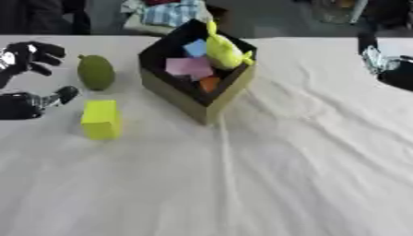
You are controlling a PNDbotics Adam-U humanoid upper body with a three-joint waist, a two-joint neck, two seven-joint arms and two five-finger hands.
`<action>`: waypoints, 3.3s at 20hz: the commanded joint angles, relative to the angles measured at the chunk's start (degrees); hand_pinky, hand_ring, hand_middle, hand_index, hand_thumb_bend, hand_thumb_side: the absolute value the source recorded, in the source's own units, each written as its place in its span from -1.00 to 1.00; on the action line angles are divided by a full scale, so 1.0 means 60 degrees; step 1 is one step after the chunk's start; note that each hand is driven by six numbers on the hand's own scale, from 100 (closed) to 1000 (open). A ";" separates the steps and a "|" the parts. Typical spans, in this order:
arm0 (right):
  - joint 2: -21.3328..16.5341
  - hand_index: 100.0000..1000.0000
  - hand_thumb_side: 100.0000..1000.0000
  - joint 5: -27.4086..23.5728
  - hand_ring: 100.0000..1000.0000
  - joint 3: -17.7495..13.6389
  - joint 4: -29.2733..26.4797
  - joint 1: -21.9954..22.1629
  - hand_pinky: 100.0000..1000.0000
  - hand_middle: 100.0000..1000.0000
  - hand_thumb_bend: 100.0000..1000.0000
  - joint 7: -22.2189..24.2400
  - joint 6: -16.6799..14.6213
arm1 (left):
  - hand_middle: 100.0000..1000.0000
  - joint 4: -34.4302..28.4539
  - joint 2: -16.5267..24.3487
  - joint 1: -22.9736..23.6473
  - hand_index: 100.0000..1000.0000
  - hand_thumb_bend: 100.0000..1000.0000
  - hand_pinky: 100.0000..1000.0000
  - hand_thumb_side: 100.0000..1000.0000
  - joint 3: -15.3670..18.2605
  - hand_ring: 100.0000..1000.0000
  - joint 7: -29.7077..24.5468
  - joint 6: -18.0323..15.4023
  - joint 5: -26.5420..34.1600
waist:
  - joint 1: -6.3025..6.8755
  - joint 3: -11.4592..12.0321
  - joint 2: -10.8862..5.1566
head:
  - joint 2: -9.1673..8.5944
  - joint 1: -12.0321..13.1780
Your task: Pick up objects on the table and place them in the box.
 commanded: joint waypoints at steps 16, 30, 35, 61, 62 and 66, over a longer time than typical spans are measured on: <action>0.0155 0.83 -0.52 -0.0288 0.37 -0.0239 0.0201 0.0235 0.36 0.33 -0.83 -0.0250 -0.0134 | 0.52 0.2580 -0.0252 -0.1903 0.71 -0.10 0.59 -0.64 -0.1328 0.55 -0.1799 -0.0958 -0.3931 | 0.0194 -0.0116 -0.0429 | 0.0071 0.0064; 0.0296 0.83 -0.51 -0.0361 0.36 -0.0236 0.0305 0.0338 0.36 0.30 -0.86 -0.0293 -0.0158 | 0.24 0.3901 -0.1117 -0.2340 0.52 -0.32 0.46 -0.78 -0.1382 0.41 -0.1125 -0.1607 -0.3524 | 0.0189 -0.0194 -0.0440 | 0.0088 0.0062; 0.0332 0.83 -0.51 -0.0375 0.36 -0.0237 0.0353 0.0374 0.36 0.30 -0.88 -0.0314 -0.0162 | -0.30 0.3821 -0.1193 -0.2266 0.06 -0.76 0.29 -0.90 -0.1267 0.12 -0.0661 -0.1499 -0.2699 | 0.0202 -0.0202 -0.0432 | 0.0091 0.0048; 0.0706 0.81 -0.52 -0.0551 0.35 0.0013 0.0444 0.0158 0.36 0.28 -0.93 -0.0130 -0.0228 | 0.40 0.5367 -0.3676 -0.5157 0.67 0.05 0.32 -0.10 -0.0946 0.42 0.2642 0.0296 -0.1547 | 0.0213 -0.0849 -0.0342 | -0.0009 0.0313; 0.0708 0.81 -0.52 -0.0553 0.35 0.0017 0.0448 0.0158 0.35 0.28 -0.93 -0.0126 -0.0228 | 0.46 0.5364 -0.3704 -0.5162 0.70 0.16 0.34 -0.06 -0.1022 0.45 0.2693 0.0185 -0.1900 | 0.0212 -0.0864 -0.0328 | -0.0010 0.0315; 0.0770 0.81 -0.53 -0.0531 0.35 -0.0006 0.0539 0.0074 0.35 0.28 -0.93 -0.0156 -0.0210 | 0.63 0.5283 -0.3755 -0.5023 0.82 0.67 0.44 0.09 -0.1165 0.57 0.2922 -0.0055 -0.2582 | 0.0221 -0.0863 -0.0286 | -0.0035 0.0296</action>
